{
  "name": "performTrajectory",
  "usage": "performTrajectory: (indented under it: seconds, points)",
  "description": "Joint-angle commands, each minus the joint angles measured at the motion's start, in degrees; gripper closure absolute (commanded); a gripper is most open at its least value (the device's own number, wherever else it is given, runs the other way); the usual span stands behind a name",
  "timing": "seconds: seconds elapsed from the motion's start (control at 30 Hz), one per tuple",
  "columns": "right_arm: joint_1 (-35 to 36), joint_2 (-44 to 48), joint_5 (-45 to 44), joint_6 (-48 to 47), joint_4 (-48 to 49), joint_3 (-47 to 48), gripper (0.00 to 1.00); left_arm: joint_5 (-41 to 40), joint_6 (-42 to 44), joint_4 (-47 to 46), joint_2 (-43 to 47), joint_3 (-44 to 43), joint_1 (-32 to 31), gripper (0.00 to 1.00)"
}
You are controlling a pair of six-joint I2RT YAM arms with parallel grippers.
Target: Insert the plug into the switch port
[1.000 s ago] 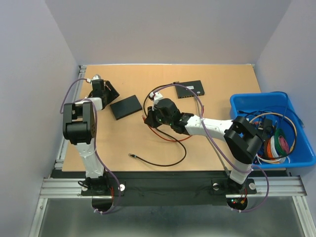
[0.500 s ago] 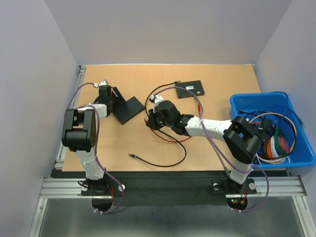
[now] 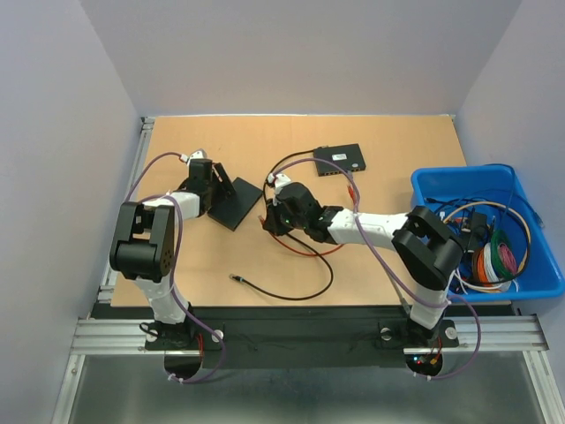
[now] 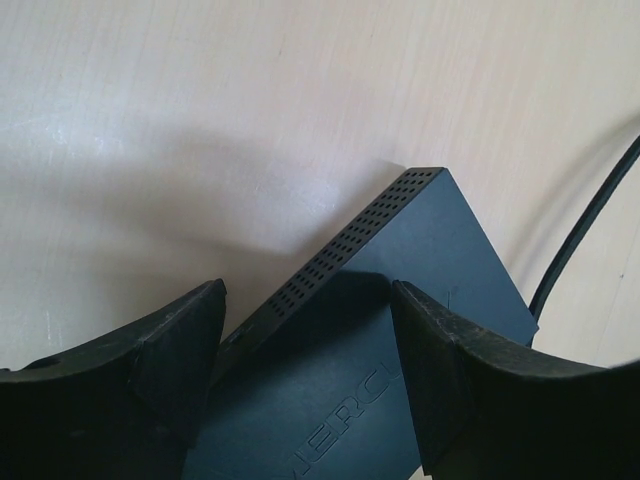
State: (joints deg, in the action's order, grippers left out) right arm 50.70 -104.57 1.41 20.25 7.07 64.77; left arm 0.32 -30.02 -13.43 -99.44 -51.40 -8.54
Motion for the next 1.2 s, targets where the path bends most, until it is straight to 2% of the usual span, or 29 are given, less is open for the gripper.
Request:
performTrajectory:
  seconds: [0.0, 0.23, 0.57, 1.17]
  points:
    - [0.2, -2.5, -1.1, -2.5, -1.5, 1.7, 1.00, 1.4, 2.8, -1.8, -0.7, -2.6, -0.2, 0.22]
    - [0.2, -8.0, -4.7, -4.9, -5.6, 7.1, 1.00, 12.6, 5.0, -10.8, -2.5, -0.5, -0.4, 0.22]
    - [-0.2, -13.8, -6.9, -7.4, -10.2, 14.9, 1.00, 20.5, 9.6, -11.5, -4.2, -2.5, -2.1, 0.23]
    - [-1.2, -15.0, -10.0, -9.2, -13.7, 18.4, 1.00, 23.4, 11.8, -8.9, -7.6, -5.8, -4.3, 0.25]
